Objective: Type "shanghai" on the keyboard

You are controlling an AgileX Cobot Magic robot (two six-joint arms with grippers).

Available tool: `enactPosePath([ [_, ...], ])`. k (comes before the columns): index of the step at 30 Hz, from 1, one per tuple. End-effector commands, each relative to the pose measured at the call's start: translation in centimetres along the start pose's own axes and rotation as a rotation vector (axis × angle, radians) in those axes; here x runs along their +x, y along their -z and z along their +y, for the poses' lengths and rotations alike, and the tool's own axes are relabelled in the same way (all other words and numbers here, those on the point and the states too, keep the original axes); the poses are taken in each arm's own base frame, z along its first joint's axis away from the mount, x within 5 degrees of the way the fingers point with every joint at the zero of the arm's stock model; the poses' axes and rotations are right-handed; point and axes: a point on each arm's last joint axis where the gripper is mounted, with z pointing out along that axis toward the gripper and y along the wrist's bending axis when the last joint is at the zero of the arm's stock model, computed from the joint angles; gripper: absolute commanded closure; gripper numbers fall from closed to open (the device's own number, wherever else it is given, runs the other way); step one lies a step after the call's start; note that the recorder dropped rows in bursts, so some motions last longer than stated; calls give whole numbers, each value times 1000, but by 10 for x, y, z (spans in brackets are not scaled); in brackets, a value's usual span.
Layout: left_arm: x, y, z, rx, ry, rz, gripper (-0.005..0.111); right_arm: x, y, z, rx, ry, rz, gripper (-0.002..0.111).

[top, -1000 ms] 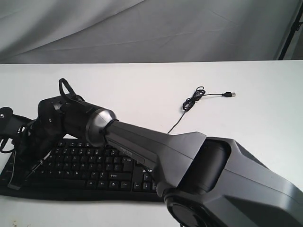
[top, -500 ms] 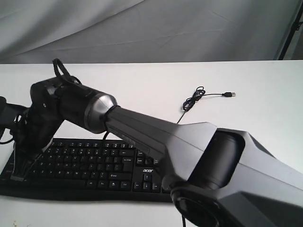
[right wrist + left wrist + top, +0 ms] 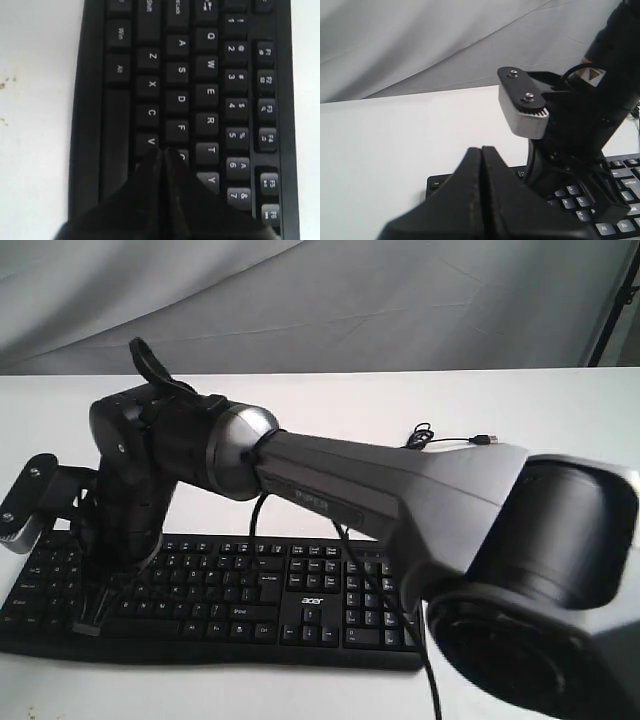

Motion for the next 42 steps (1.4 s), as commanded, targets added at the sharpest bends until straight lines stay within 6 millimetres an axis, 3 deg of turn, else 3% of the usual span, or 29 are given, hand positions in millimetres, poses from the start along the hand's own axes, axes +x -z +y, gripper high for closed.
enactPosePath([
  [1,1,0,0,4,-1,-4,107,13,6,3,17,-33,-78,108],
  [10,1,0,0,4,-1,-4,107,42,-9,8,-19,-96,-91,108],
  [42,1,0,0,4,-1,-4,107,44,-19,4,14,-83,-125,108],
])
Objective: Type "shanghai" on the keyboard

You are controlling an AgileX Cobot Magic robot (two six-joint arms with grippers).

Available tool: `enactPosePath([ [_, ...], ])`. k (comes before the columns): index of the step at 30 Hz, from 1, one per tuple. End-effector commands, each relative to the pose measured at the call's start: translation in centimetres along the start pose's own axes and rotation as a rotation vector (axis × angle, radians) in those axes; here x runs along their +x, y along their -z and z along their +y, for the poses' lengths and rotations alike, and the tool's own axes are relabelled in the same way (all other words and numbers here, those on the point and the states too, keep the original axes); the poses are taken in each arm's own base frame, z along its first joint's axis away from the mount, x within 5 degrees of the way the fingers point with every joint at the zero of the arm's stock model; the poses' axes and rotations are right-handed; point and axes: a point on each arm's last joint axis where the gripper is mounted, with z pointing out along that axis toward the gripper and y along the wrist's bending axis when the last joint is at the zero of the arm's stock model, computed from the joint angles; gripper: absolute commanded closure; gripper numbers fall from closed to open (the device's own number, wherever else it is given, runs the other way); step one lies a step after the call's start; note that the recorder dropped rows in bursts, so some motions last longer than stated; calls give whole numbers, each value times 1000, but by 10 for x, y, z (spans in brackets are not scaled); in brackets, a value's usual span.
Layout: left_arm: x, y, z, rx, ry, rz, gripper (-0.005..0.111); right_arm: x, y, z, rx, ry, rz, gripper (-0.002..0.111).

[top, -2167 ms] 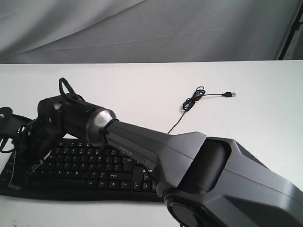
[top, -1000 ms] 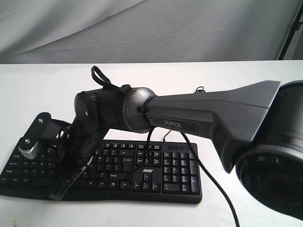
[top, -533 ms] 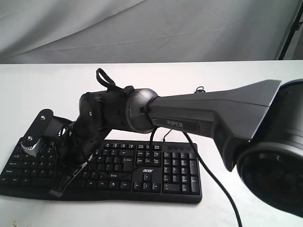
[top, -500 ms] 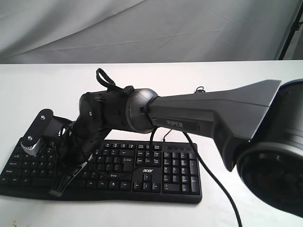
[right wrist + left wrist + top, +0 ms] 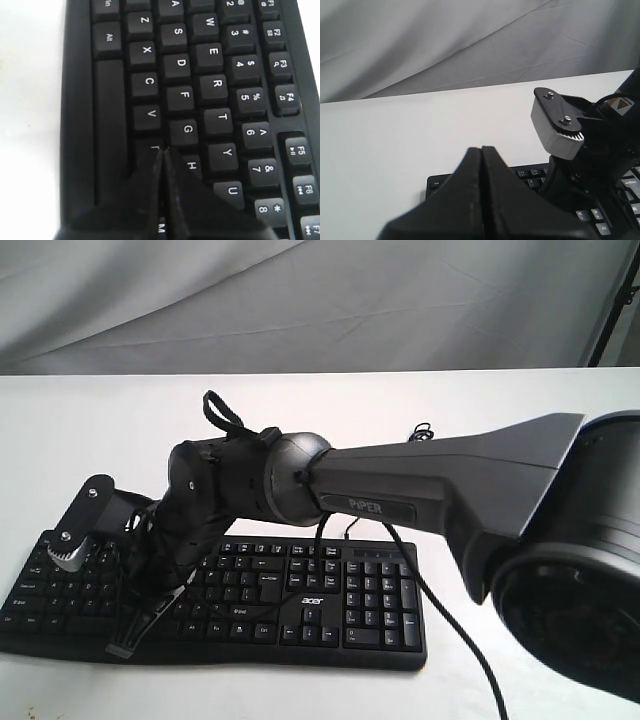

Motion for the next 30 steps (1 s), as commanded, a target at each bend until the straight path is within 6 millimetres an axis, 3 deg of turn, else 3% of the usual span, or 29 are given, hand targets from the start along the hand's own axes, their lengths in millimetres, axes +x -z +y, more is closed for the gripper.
enactPosePath([
  [1,1,0,0,4,-1,-4,107,1,0,-3,10,3,-7,108],
  [22,1,0,0,4,-1,-4,107,3,0,-3,11,5,13,108],
  [30,1,0,0,4,-1,-4,107,9,-8,-3,5,-16,33,108],
])
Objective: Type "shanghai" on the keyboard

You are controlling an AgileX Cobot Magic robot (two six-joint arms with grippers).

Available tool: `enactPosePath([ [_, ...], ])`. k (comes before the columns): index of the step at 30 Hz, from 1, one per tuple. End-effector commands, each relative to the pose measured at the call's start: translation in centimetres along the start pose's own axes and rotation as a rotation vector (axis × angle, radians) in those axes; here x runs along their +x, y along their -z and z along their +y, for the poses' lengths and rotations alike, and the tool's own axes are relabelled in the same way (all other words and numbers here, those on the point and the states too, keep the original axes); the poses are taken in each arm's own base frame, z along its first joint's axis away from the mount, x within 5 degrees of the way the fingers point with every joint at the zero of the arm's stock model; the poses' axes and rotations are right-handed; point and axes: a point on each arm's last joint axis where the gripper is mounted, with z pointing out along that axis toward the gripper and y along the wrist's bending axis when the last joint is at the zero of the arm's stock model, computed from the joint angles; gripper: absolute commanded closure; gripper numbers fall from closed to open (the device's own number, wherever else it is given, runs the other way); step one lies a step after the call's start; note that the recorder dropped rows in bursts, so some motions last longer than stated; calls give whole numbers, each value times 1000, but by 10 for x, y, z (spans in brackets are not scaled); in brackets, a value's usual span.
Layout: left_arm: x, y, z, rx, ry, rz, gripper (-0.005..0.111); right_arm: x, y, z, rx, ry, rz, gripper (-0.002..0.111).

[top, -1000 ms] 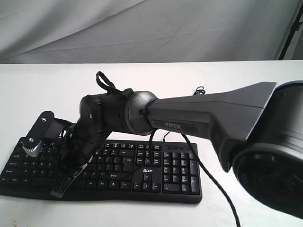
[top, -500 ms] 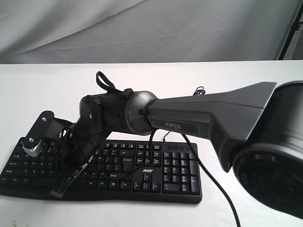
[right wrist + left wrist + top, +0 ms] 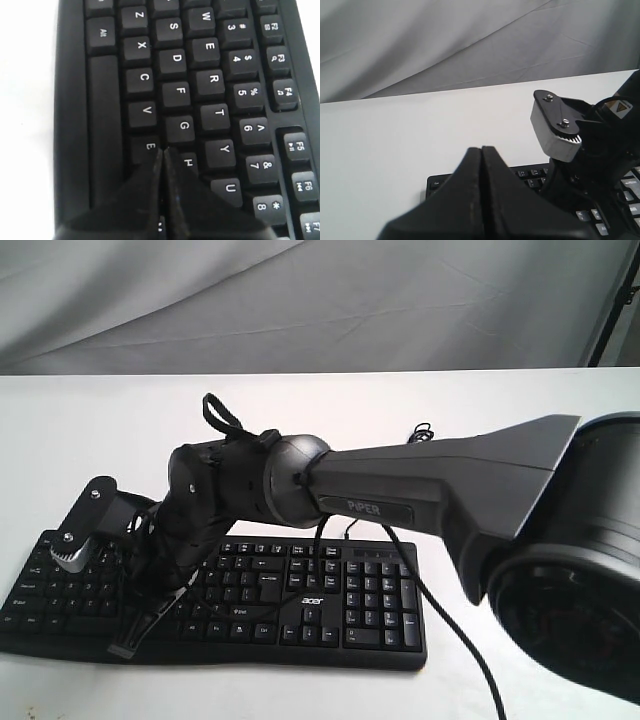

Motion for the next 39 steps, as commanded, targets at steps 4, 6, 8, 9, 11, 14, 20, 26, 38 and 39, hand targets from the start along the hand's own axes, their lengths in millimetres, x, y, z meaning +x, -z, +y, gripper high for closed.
enactPosePath([
  [4,1,0,0,4,-1,-4,107,5,-3,-2,1,-2,19,108],
  [6,1,0,0,4,-1,-4,107,1,3,-3,13,8,7,108],
  [8,1,0,0,4,-1,-4,107,-4,12,-4,31,22,-12,108],
  [9,1,0,0,4,-1,-4,107,-6,14,-4,40,28,-18,108],
  [11,1,0,0,4,-1,-4,107,-10,20,-6,61,37,-40,108],
  [14,1,0,0,4,-1,-4,107,-13,22,-8,82,39,-66,108],
  [20,1,0,0,4,-1,-4,107,-23,10,-12,60,50,-64,108],
  [26,1,0,0,4,-1,-4,107,-31,0,-15,6,56,-33,108],
  [38,1,0,0,4,-1,-4,107,-29,-3,-15,1,53,-24,108],
  [39,1,0,0,4,-1,-4,107,-27,-6,-15,-2,51,-18,108],
])
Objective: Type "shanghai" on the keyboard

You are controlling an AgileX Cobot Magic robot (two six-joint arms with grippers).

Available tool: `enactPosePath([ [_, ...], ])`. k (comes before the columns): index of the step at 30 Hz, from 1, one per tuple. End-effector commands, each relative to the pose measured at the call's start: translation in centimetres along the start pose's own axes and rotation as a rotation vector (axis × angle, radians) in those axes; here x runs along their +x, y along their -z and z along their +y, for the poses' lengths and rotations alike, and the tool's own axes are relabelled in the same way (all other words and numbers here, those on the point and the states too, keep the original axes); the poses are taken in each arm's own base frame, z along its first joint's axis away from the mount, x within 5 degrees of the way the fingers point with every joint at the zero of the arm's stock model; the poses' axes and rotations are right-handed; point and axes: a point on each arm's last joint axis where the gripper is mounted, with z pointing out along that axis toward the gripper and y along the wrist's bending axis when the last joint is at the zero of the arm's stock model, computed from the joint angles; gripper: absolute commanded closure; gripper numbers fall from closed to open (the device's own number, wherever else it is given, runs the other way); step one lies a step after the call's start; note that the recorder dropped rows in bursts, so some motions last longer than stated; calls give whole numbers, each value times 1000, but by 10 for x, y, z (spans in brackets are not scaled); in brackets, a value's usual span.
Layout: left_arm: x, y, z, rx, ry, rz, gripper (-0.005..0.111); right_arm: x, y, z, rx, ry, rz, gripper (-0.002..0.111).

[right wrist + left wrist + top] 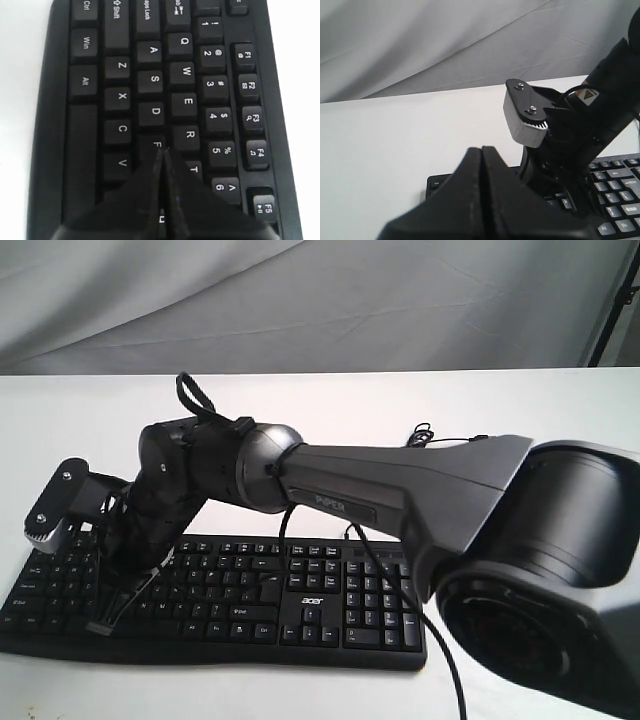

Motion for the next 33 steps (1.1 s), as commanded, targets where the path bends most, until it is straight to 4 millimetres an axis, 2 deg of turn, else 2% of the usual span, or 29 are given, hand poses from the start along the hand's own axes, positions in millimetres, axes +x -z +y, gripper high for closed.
enactPosePath([
  [1,1,0,0,4,-1,-4,107,1,-2,-1,-4,-10,0,108],
  [11,1,0,0,4,-1,-4,107,3,-6,-1,-8,-17,5,108],
  [15,1,0,0,4,-1,-4,107,10,-17,0,-26,-35,20,108],
  [21,1,0,0,4,-1,-4,107,-4,14,-5,38,13,15,108],
  [33,1,0,0,4,-1,-4,107,0,15,-3,18,0,67,108],
])
